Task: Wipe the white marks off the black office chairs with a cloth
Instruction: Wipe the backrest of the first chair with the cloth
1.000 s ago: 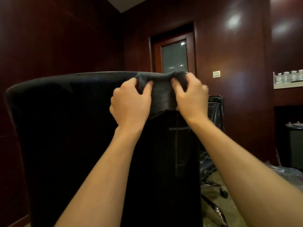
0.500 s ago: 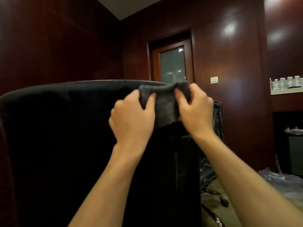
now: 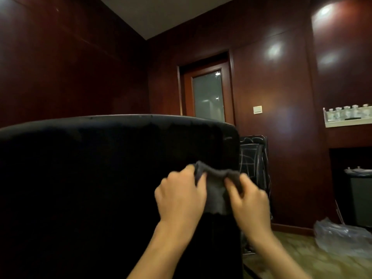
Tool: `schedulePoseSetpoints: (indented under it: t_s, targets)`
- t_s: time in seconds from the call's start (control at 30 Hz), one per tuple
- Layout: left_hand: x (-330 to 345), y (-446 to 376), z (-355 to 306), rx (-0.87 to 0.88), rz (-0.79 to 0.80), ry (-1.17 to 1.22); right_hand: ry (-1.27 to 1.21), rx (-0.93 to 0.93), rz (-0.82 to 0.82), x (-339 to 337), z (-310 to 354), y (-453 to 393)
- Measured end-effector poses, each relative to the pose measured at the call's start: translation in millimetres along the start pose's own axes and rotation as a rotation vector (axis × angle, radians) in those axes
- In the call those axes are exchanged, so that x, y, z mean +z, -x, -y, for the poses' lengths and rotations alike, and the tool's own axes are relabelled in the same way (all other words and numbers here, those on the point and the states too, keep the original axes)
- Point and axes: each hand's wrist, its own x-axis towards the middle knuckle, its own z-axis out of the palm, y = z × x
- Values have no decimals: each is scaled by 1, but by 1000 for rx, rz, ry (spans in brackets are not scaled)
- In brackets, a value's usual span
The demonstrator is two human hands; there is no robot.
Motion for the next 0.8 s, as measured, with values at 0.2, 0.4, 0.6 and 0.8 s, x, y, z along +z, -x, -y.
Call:
schedulePoseSetpoints:
  t_s: [0.2,0.4,0.6,0.8]
  targets:
    - [-23,-42,-41,53,-204,176,-408,-13,45,-37,38,-104]
    - [-26,-45,-30,62,-264,181,-431,-26,53,-24,42,-101]
    - [-43,-39,-14,28,-354,242,-377,-114,-49,-23,60,-82]
    - [-52,-30,17,-72,-386,321,-285,-272,-120,-6,98,-59]
